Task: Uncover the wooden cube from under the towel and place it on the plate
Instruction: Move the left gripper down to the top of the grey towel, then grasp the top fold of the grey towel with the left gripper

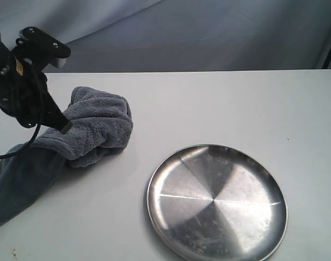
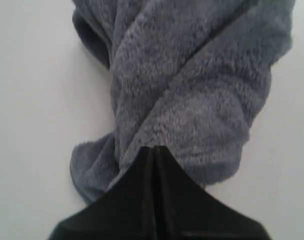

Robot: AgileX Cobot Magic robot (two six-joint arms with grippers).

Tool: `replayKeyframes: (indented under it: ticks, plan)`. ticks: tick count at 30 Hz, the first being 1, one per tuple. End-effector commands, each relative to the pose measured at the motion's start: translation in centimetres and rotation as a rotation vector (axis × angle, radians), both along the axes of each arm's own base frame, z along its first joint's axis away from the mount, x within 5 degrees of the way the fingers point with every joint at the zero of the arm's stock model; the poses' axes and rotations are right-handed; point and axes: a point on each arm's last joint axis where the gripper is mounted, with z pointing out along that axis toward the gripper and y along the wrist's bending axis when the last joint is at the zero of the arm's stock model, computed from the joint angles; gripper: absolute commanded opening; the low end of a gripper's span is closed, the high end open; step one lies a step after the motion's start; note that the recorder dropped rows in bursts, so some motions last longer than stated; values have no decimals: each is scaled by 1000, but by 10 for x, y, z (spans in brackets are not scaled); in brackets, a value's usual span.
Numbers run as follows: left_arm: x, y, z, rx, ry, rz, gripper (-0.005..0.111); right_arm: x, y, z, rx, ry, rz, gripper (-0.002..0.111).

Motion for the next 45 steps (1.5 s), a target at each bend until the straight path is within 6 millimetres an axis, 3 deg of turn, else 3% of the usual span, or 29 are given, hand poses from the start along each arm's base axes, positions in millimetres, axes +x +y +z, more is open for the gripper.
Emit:
replayKeyframes:
  ticks: [1, 7, 10, 14, 20, 26, 30, 34, 38, 43, 45]
  plan:
    - [-5, -1, -5, 44, 117, -27, 0, 0, 0, 0, 2, -12, 4, 0]
    - [-14, -29, -9, -196, 217, -288, 0, 0, 0, 0, 2, -12, 4, 0]
    - [-8, -43, -3, -337, 105, -360, 0, 0, 0, 0, 2, -12, 4, 0]
    - [6, -51, 6, -445, -57, -290, 0, 0, 0, 0, 2, -12, 4, 0]
    - [18, -40, 8, -291, -211, -319, 0, 0, 0, 0, 2, -12, 4, 0]
    - [33, -6, 8, -252, -242, -51, 0, 0, 0, 0, 2, -12, 4, 0]
    - [32, 24, 2, -137, -154, 59, 0, 0, 0, 0, 2, -12, 4, 0]
    - [17, 45, -6, 52, 36, 67, 0, 0, 0, 0, 2, -12, 4, 0]
    - [10, 41, -9, 18, 117, 61, 0, 0, 0, 0, 2, -12, 4, 0]
    - [2, 18, -17, -176, 253, -150, 0, 0, 0, 0, 2, -12, 4, 0]
    - [7, 5, -17, -302, 210, -210, 0, 0, 0, 0, 2, -12, 4, 0]
